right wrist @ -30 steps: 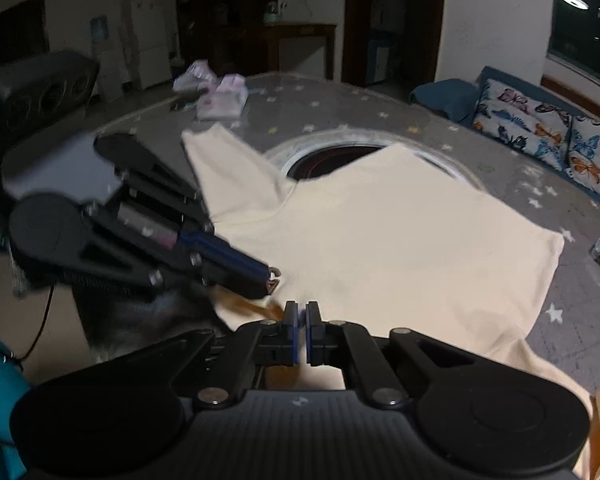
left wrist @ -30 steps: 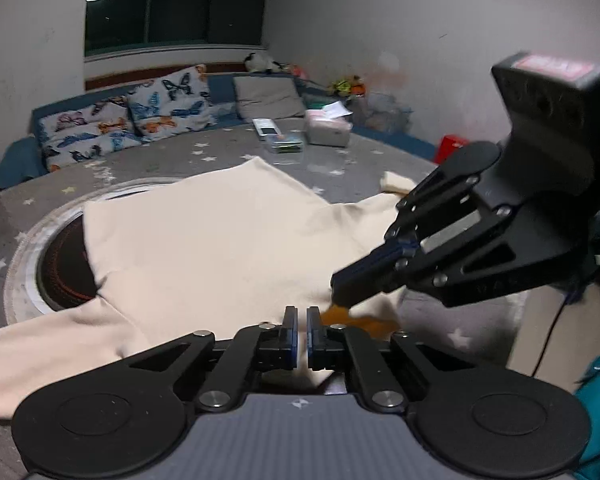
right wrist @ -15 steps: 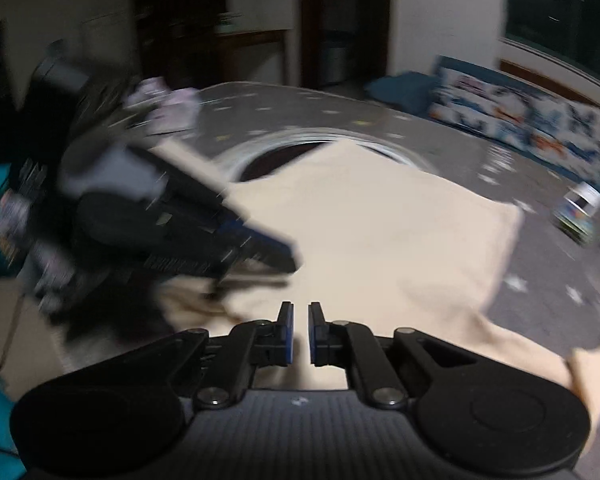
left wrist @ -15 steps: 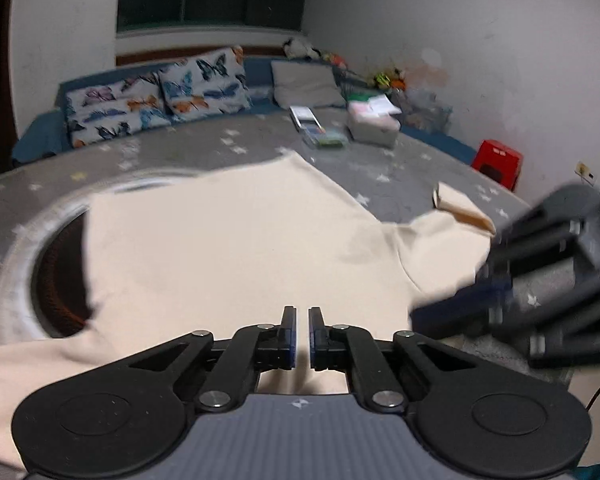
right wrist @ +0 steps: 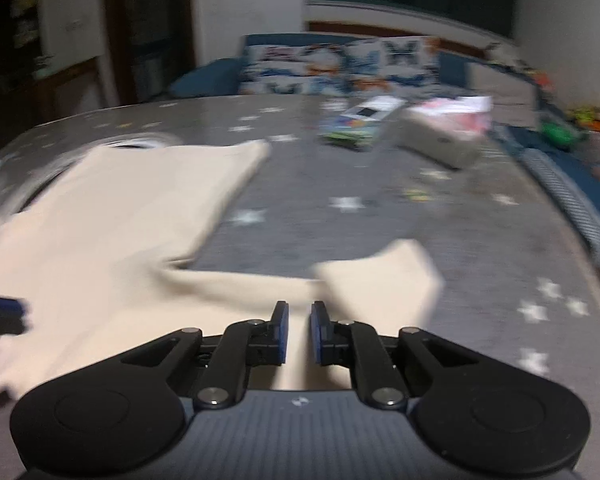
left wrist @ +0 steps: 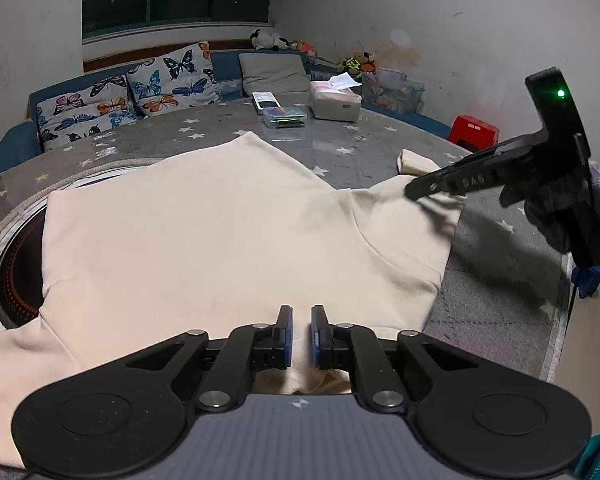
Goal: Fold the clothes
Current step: 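Close the right gripper on the sleeve cuff, then lift the sleeve with the right gripper and carry it over the body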
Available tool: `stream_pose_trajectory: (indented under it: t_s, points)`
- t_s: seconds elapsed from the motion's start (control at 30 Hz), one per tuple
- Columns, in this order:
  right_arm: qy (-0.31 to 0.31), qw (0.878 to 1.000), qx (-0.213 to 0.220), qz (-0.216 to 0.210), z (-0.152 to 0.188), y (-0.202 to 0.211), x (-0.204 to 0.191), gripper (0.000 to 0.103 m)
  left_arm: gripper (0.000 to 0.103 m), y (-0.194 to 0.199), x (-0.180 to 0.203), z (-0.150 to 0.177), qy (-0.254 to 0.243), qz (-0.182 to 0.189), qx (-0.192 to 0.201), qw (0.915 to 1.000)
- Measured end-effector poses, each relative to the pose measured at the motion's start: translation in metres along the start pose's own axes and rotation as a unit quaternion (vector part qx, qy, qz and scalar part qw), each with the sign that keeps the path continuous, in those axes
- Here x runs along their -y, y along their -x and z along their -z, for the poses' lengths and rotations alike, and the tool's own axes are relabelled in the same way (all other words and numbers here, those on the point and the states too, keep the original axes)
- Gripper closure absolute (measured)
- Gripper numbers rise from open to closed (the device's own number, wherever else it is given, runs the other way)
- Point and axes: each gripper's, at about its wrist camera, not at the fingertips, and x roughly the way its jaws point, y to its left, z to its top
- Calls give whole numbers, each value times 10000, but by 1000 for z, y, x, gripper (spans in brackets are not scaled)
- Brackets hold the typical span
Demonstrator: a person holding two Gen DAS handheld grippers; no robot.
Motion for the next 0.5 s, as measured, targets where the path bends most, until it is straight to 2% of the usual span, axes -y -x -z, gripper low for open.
stream_pose_trajectory:
  t_s: [0.2,0.33,0.4,0.5]
  points:
    - [-416,9955,-30,847,5,-7,47,91,91,0,3,0,24,-65,-7,10000]
    - [-564,9932,16,1017,3,-4,55,88,91,-1,4,-1,18,-86,-29,10000]
    - [-549,9945,108,882,1,2,50,87,90,-1,4,-2,20,-85,-49,9999]
    - [-397,9987,211,257,-5,11,29,86,87,-2,2,-7,5,-83,-72,9999]
